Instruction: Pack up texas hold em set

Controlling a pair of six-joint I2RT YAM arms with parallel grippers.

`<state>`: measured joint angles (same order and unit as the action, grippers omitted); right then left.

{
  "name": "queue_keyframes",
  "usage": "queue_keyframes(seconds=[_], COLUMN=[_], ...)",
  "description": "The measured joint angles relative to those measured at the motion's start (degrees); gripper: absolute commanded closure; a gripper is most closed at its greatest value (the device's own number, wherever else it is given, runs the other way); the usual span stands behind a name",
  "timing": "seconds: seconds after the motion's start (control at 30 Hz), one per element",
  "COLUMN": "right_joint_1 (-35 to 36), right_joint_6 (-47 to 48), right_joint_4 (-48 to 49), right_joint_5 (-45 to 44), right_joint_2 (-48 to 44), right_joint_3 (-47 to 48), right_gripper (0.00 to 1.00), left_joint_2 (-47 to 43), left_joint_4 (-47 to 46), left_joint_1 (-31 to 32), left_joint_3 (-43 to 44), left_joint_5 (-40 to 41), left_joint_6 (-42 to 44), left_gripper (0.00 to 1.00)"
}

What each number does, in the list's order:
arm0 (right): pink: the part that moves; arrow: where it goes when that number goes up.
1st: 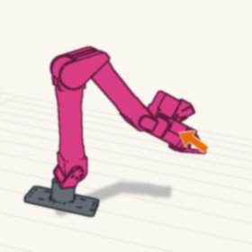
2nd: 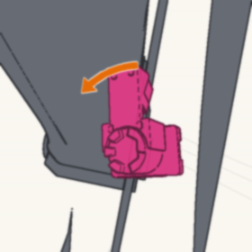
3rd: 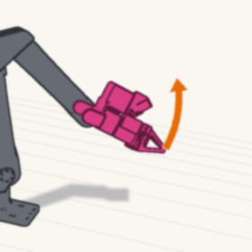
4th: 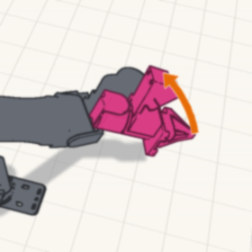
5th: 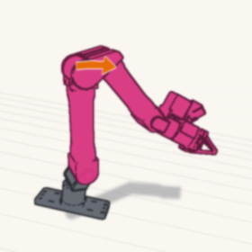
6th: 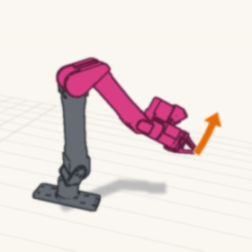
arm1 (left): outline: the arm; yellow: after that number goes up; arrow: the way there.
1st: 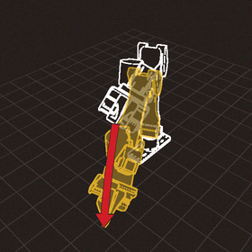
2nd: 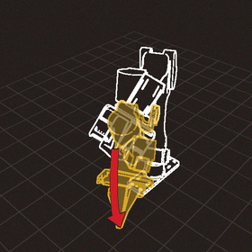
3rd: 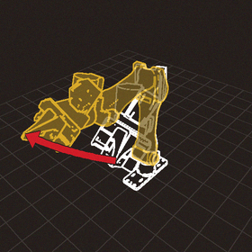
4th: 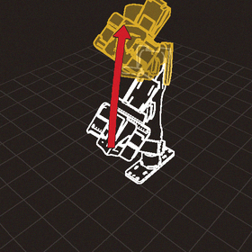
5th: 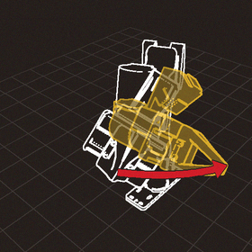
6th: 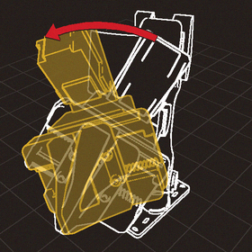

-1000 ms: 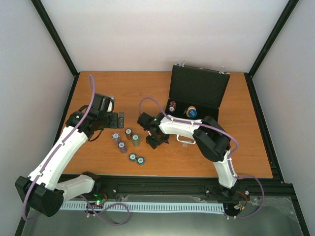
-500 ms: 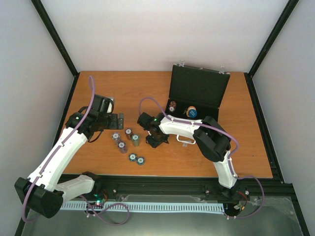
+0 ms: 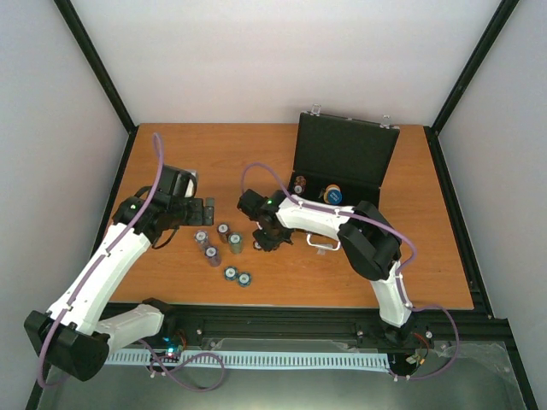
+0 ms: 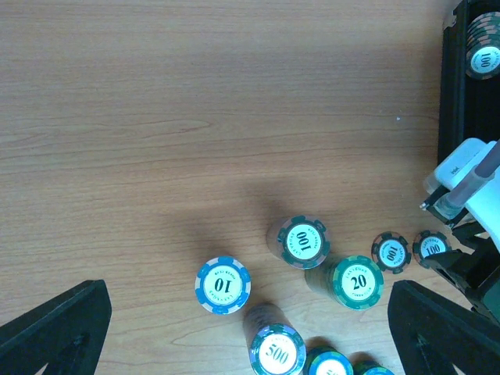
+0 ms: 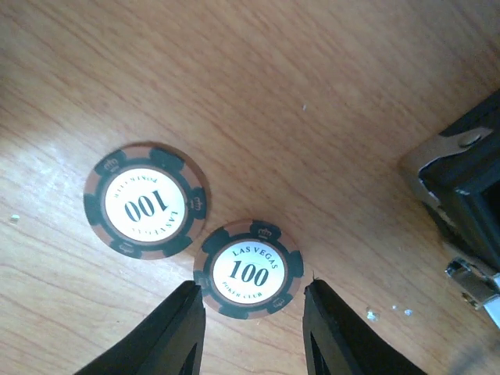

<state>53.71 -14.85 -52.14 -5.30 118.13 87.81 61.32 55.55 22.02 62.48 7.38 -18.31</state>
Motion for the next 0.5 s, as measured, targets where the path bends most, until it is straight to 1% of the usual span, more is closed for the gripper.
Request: queue_keyframes(seconds=[0.03, 0.13, 0.17, 0.23, 0.3, 0.4, 0.5], right_joint_1=[0.00, 0.00, 0.00, 0.00, 0.00, 0.00, 0.00], right_joint_6=[0.04, 0.35, 0.79, 0.92, 0.94, 1.55, 2.08], right_joint_4=[-0.13, -0.55, -0.68, -0.61, -0.57, -0.55, -0.85], right_joint_5=[-0.04, 0.13, 0.22, 0.81, 1.31, 2.27, 3.74], right_joint_2=[0.00, 0.00, 0.00, -0.02, -0.02, 0.00, 0.24], right_joint_3=[0.48, 1.57, 1.90, 2.05, 2.03, 2.21, 3.52], right_gripper=[0.60, 0.43, 0.38, 0.33, 0.32, 0.35, 0.36], left_joint_2=[-0.13, -0.52, -0.61, -0.66, -0.66, -0.66, -0.66], left_joint_4=[0.00, 0.04, 0.09, 0.09, 0.11, 0.22, 0.24], left_joint_1=[0.00, 0.00, 0.00, 0.00, 0.00, 0.02, 0.00], left_joint_3=[-0.04, -0.20, -0.20, -0.20, -0.22, -0.22, -0.24], left_joint_5=[0.00, 0.00, 0.02, 0.00, 0.00, 0.00, 0.00], left_joint_6=[-0.07, -0.31, -0.35, -0.37, -0.39, -0.39, -0.42], left_gripper=[0.00, 0.00, 0.00, 0.00, 0.00, 0.00, 0.00])
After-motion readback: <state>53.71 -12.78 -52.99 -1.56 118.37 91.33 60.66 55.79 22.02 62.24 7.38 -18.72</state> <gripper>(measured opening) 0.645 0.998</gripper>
